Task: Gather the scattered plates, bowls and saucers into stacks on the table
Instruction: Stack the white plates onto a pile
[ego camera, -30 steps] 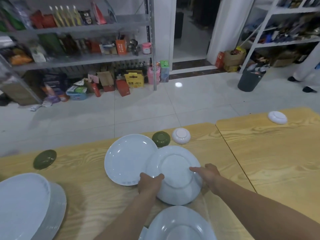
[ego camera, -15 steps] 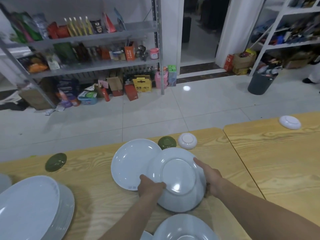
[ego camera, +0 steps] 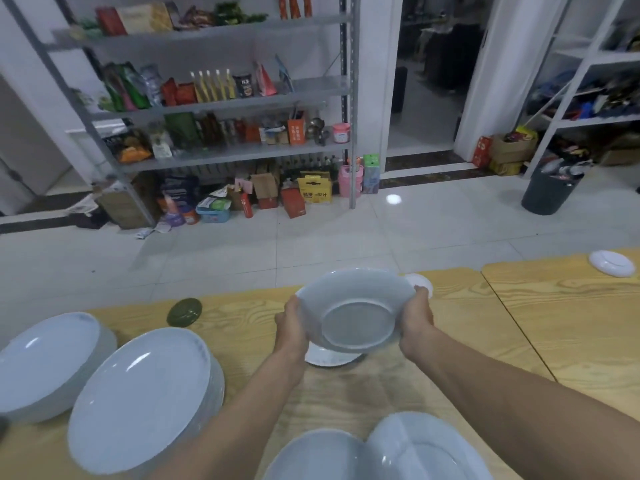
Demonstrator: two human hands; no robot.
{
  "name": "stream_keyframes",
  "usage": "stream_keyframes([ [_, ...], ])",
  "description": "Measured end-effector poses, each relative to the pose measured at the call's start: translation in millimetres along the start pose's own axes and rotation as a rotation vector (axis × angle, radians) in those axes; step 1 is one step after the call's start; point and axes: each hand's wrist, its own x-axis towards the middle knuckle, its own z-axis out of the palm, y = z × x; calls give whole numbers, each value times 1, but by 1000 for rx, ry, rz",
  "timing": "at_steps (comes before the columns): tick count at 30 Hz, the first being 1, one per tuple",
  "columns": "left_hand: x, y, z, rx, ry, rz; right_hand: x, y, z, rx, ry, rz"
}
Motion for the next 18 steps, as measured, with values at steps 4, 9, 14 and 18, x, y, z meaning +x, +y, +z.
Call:
stream_keyframes([
  [4, -2, 23, -56, -231, 37, -8, -40, 19, 33, 23, -93, -23],
  [9, -5, 45, -150, -159, 32, 75, -79, 61, 76, -103, -209, -81],
  [14, 7, 55, -241, -8, 85, 124, -123, 117, 128, -539, -389, -316],
  [18, 22, 47, -303, 113, 101, 97, -147, 166, 158, -669, -479, -324],
])
